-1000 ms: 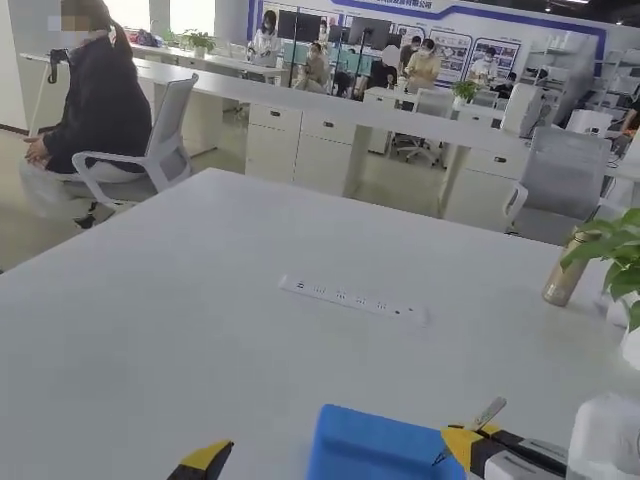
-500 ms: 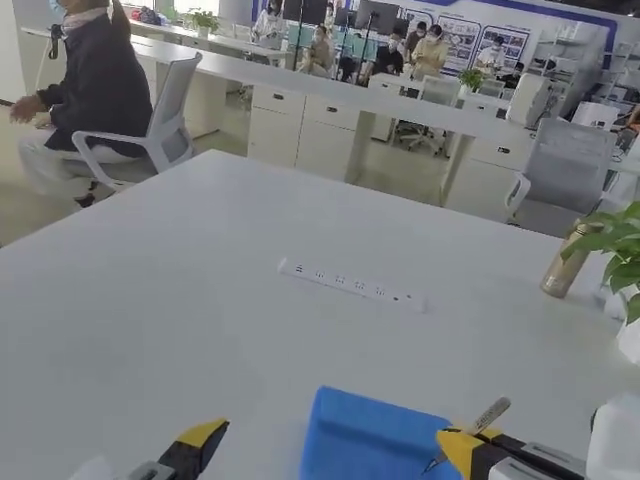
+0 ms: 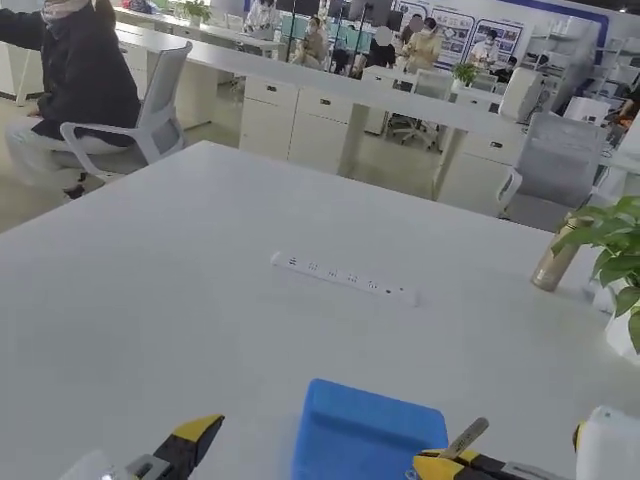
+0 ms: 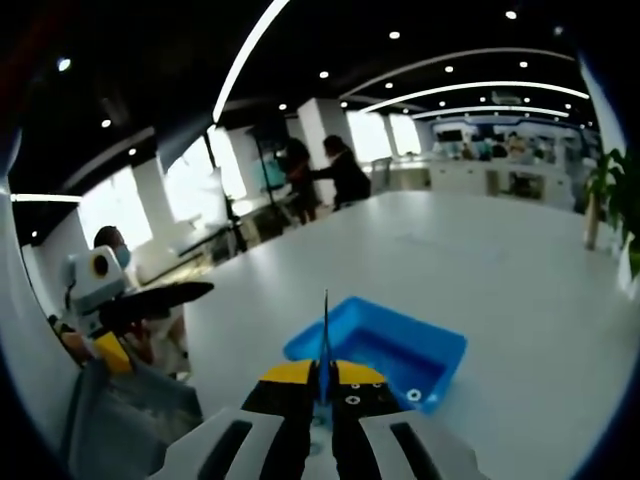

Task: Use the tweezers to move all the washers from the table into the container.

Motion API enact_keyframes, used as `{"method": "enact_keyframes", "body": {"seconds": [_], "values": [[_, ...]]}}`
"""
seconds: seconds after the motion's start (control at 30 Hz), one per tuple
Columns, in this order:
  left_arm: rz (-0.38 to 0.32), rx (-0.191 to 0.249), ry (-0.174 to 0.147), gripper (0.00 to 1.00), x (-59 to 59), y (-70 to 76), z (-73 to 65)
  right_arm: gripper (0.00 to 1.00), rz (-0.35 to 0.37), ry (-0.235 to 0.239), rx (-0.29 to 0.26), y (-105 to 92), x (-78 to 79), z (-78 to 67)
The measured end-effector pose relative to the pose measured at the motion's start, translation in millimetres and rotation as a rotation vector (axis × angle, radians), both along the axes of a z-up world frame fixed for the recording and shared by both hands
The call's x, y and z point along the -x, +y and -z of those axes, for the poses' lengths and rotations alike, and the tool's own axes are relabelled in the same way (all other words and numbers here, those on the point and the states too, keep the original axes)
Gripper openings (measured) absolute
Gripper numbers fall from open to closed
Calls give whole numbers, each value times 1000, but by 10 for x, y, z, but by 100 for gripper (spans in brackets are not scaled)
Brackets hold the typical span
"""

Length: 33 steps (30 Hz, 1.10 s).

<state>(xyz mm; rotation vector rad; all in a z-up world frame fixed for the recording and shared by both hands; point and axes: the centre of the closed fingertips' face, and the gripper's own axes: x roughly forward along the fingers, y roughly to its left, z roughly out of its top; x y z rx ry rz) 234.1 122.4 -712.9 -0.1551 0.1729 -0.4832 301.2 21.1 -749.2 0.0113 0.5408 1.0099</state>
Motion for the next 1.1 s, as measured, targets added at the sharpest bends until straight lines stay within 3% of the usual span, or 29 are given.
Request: {"method": "enact_keyframes", "body": {"seconds": [0.33, 0.63, 0.8, 0.97, 1.1], "values": [[7, 2, 7, 99, -5, -9, 12, 3, 4, 50, 10, 27, 154, 185], [14, -8, 17, 99, -3, -23, 43, 3, 27, 95, 25, -2, 228, 461], [29, 9, 57, 98, -8, -35, 114, 3, 65, 110, 5, -15, 244, 550], [50, -28, 73, 98, 22, -87, 163, 3, 79, 110, 11, 3, 292, 647], [46, -18, 87, 97, 19, -64, 185, 3, 85, 104, -23, 31, 316, 630]]}}
